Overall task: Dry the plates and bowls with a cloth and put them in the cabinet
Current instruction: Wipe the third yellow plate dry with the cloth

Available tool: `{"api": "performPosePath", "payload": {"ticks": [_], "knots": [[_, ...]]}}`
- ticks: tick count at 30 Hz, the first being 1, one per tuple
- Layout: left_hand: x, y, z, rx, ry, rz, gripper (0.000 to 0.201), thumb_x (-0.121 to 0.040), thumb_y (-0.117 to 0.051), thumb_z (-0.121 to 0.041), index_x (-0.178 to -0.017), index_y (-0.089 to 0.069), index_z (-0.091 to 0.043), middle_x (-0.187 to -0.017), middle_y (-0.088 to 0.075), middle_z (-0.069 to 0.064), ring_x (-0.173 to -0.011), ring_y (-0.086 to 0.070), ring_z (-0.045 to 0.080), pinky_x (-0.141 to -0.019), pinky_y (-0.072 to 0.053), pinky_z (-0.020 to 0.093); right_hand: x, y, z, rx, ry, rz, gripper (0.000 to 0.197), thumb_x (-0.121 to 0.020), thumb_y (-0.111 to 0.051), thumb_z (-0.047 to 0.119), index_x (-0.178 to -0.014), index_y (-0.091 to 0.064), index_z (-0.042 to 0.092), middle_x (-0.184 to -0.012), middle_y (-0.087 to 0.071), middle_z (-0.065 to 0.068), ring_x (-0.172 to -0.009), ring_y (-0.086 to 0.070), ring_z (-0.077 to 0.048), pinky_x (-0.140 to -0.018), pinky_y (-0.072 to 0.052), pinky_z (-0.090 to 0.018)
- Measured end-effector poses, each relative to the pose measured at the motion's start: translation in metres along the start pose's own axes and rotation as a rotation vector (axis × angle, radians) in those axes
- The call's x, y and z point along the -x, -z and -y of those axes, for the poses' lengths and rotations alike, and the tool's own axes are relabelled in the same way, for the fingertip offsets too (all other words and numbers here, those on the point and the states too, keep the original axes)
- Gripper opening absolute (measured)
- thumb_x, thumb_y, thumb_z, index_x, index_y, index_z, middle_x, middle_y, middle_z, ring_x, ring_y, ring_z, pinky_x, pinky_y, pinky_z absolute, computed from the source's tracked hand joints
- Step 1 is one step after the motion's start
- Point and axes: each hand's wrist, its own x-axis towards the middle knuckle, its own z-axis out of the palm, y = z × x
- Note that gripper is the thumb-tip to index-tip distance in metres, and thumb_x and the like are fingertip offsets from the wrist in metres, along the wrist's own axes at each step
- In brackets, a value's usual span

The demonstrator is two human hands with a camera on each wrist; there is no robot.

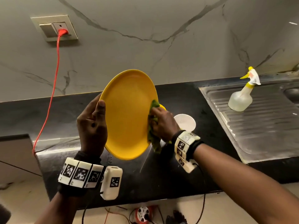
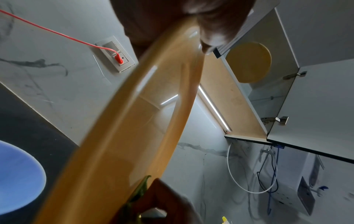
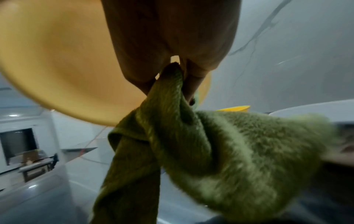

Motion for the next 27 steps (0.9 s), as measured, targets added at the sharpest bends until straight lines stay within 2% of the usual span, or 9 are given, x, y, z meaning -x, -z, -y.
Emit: {"api": "performPosePath", "payload": {"ticks": [3,5,7,10,13,17,19,23,27], "knots": [[0.0,-0.002,0.0,-0.027,-0.037,-0.049,0.049,-0.103,-0.045,-0.038,-0.129,-0.06,0.0,-0.108,-0.069,-0.004,-0.091,-0.063,-0.012,-0.076,-0.05,0.008,0.031,-0.015,0.016,-0.065,-0.023,0.194,0.016,-0.086,-0.065,0.015,-0.101,-0.06,0.018,-0.113,-0.057,-0.002,-0.089,-0.061,-0.027,-0.07,-0.05,-0.034],[-0.001,-0.005,0.001,-0.022,-0.03,-0.077,0.044,-0.104,-0.044,-0.031,-0.127,-0.061,0.002,-0.093,-0.069,-0.024,-0.076,-0.059,-0.012,-0.067,-0.047,0.007,0.046,-0.024,0.033,-0.163,0.024,0.24,0.021,-0.083,-0.07,0.017,-0.102,-0.061,0.02,-0.117,-0.056,-0.001,-0.092,-0.061,-0.025,-0.075,-0.056,-0.041],[-0.002,-0.007,0.003,0.006,-0.039,-0.113,0.046,-0.103,-0.043,-0.032,-0.123,-0.062,0.005,-0.082,-0.067,-0.026,-0.067,-0.054,-0.008,-0.061,-0.043,0.01,0.054,-0.027,0.054,-0.303,0.122,0.21,0.023,-0.081,-0.074,0.015,-0.102,-0.063,0.016,-0.114,-0.056,-0.005,-0.091,-0.06,-0.024,-0.076,-0.056,-0.042],[-0.003,-0.007,0.002,0.118,-0.011,-0.142,0.052,-0.101,-0.045,-0.036,-0.114,-0.06,0.012,-0.083,-0.065,-0.014,-0.079,-0.058,-0.001,-0.071,-0.047,0.018,0.054,-0.026,0.089,-0.5,0.271,0.113,0.025,-0.081,-0.076,0.009,-0.103,-0.065,0.004,-0.109,-0.059,-0.012,-0.09,-0.055,-0.015,-0.073,-0.049,-0.02],[0.0,-0.008,0.0,0.123,0.057,-0.17,0.034,-0.104,-0.043,-0.028,-0.108,-0.065,-0.003,-0.078,-0.067,-0.017,-0.076,-0.06,-0.001,-0.069,-0.049,0.017,0.043,-0.021,0.114,-0.593,0.295,-0.03,0.026,-0.08,-0.076,0.005,-0.101,-0.061,0.001,-0.102,-0.064,-0.014,-0.088,-0.06,-0.017,-0.074,-0.042,-0.008],[0.008,-0.006,-0.001,0.165,0.166,-0.102,0.036,-0.098,-0.043,-0.053,-0.091,-0.068,-0.028,-0.081,-0.066,0.0,-0.078,-0.063,0.029,-0.071,-0.053,0.042,0.024,-0.012,0.13,-0.666,0.296,-0.145,0.026,-0.079,-0.075,0.0,-0.099,-0.059,0.002,-0.098,-0.065,-0.013,-0.089,-0.062,-0.018,-0.076,-0.049,-0.017],[0.01,-0.004,0.001,0.109,0.152,-0.069,0.041,-0.096,-0.043,-0.055,-0.099,-0.069,-0.025,-0.084,-0.069,-0.005,-0.082,-0.065,0.024,-0.074,-0.053,0.04,0.012,-0.007,0.136,-0.679,0.266,-0.238,0.023,-0.08,-0.075,0.002,-0.097,-0.059,0.003,-0.097,-0.064,-0.011,-0.088,-0.061,-0.018,-0.077,-0.05,-0.02],[0.017,-0.004,0.001,-0.018,0.084,-0.064,0.048,-0.097,-0.041,-0.051,-0.119,-0.066,-0.016,-0.088,-0.071,-0.018,-0.083,-0.066,0.007,-0.075,-0.053,0.03,-0.033,0.01,0.129,-0.573,0.185,-0.492,0.022,-0.08,-0.073,0.003,-0.094,-0.056,0.0,-0.091,-0.058,-0.011,-0.081,-0.052,-0.015,-0.072,-0.039,-0.008],[0.021,-0.004,-0.005,-0.056,0.017,-0.073,0.04,-0.098,-0.04,-0.045,-0.124,-0.06,-0.023,-0.089,-0.069,-0.027,-0.075,-0.062,-0.003,-0.065,-0.05,0.017,-0.069,0.027,0.083,-0.416,0.042,-0.639,0.02,-0.079,-0.07,0.001,-0.091,-0.054,-0.002,-0.091,-0.056,-0.015,-0.081,-0.052,-0.022,-0.074,-0.043,-0.024]]}}
